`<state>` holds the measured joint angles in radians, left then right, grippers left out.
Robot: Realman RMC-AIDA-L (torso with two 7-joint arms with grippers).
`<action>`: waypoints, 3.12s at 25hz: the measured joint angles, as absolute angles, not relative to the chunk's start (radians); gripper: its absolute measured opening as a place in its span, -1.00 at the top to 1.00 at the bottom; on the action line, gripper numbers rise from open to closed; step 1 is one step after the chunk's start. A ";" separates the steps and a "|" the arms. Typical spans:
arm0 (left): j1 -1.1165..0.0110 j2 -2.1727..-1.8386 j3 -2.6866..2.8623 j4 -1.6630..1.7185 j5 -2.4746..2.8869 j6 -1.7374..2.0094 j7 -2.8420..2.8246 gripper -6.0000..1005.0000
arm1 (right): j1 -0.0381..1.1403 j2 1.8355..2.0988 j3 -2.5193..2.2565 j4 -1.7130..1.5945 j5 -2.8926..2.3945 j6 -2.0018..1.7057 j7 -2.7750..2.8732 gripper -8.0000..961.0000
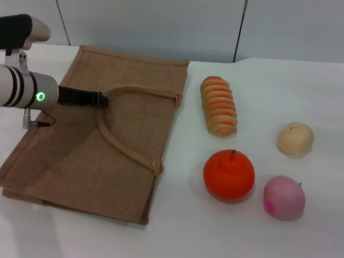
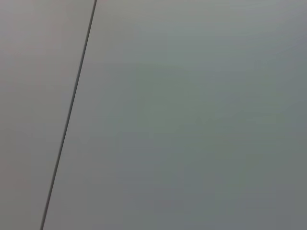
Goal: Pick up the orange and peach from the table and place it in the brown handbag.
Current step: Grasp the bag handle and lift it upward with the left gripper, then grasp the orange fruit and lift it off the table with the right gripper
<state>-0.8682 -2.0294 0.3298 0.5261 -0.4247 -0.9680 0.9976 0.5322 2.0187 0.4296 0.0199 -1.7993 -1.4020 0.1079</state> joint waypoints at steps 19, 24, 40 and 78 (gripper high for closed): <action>-0.853 -2.029 0.321 0.479 -0.707 -1.019 1.210 0.75 | 0.542 2.015 0.397 0.014 -1.815 -1.378 0.178 -0.61; -0.832 -2.030 0.318 0.476 -0.804 -1.085 1.293 0.75 | 0.559 2.014 0.307 -0.023 -1.817 -1.369 0.253 -0.61; -0.732 -2.026 0.314 0.475 -1.123 -1.261 1.496 0.75 | 0.654 1.999 -0.090 -0.283 -2.034 -1.391 0.767 -0.61; -0.653 -2.019 0.299 0.476 -1.344 -1.425 1.611 0.75 | 0.802 1.999 -0.522 -0.376 -2.373 -1.520 1.159 -0.61</action>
